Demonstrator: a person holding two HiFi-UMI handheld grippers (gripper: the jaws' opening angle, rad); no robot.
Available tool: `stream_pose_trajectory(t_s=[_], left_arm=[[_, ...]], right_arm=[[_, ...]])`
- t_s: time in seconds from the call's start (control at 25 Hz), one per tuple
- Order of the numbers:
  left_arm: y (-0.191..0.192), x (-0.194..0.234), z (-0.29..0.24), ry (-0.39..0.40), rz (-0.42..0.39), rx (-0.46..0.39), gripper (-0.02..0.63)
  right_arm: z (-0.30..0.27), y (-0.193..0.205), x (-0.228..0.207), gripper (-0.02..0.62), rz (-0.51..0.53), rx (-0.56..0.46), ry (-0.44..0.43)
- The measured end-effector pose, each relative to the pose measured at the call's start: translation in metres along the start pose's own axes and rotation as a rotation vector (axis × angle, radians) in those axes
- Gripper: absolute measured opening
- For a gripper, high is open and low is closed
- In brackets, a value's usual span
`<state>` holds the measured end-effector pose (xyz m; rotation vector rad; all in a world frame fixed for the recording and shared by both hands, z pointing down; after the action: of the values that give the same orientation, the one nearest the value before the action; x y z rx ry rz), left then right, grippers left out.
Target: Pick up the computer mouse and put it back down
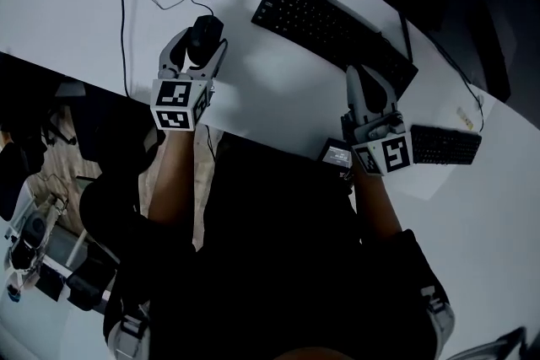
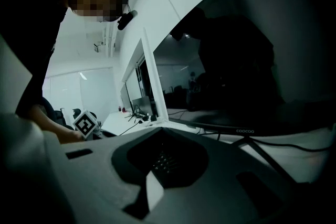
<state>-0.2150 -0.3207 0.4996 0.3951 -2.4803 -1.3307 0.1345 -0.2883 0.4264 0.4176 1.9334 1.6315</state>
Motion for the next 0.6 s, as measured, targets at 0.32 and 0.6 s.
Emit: stream_pose_trajectory(t_s=[0.32, 0.6], left_arm=[[0.062, 0.001, -0.007, -0.048, 0.03, 0.16, 0.299], [0.076, -0.003, -0.012, -0.044, -0.002, 0.2, 0.299]], right_arm=[[0.002, 0.022, 0.002, 0.003, -0.023, 0.053, -0.01], [0.006, 0.033, 0.004, 0.003, -0.036, 0.072, -0.01]])
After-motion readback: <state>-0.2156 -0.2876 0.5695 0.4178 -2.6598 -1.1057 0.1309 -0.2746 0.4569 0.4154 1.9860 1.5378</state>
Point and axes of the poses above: the fingertips, and each gripper's own axes: z backward along the fingers, x to its left, y out of its underside, the point moved 9 cm from there along z, backward along the fingers, and after that the axes turned 6 degrees about -x, right-handed, at the moved point
